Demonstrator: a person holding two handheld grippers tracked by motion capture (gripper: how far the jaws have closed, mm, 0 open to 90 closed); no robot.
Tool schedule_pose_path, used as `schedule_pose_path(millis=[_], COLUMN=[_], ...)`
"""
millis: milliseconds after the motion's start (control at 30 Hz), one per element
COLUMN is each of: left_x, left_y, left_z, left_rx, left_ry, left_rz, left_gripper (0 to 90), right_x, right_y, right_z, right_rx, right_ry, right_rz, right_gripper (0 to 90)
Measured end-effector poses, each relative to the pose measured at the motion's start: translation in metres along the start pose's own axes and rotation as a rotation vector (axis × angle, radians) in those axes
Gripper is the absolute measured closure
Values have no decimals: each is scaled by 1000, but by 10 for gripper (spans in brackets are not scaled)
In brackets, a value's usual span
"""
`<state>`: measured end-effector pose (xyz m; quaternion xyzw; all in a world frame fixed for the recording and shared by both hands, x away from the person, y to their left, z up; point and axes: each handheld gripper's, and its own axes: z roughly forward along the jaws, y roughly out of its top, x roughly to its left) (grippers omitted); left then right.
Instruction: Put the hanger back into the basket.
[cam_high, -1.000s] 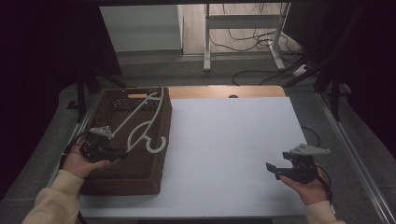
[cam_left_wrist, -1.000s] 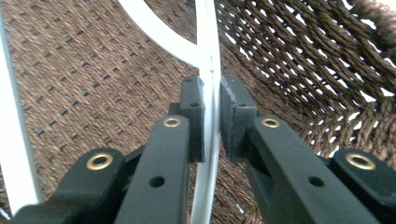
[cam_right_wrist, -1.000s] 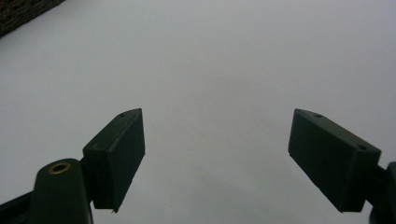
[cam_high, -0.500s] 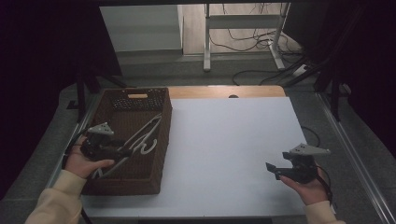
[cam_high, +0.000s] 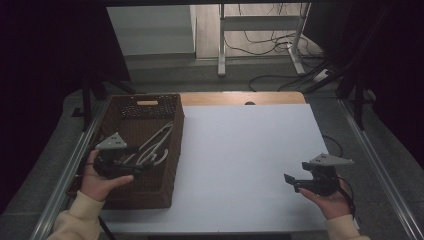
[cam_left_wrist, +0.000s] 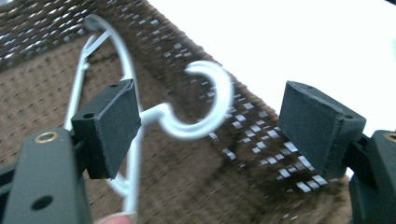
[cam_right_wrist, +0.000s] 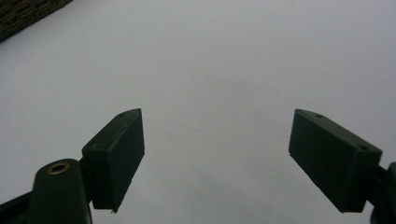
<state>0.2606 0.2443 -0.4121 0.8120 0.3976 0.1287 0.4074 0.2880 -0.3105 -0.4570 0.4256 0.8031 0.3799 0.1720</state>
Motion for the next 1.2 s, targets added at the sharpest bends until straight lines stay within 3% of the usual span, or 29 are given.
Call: schedule_pose_path(millis=[233,500,633,800,1000,1200], left_x=[-33,-57,-66,-68,-60,-56], left_y=[1,-5,-8,-10,-15,-18], left_z=[7,20,18,14,11,12], left_rx=[-26,-16,-25,-36,-65,-61], left_ry=[-18,-47,-46,-45,-20,-7], left_rz=[38,36,38,41,26,15], left_gripper=[203,197,195,192,192,187], right_x=[1,1,3,2,1,2], right_y=[2,1,2,1,1,2], right_z=[-1,0,2,1,1,2], right_rx=[-13,-12,-3,-6,-13,-21], right_ry=[1,8,14,16,25,40], right_rz=[-2,-8,-23,-23,-31,-42], right_gripper=[183,182,181,180,173,167])
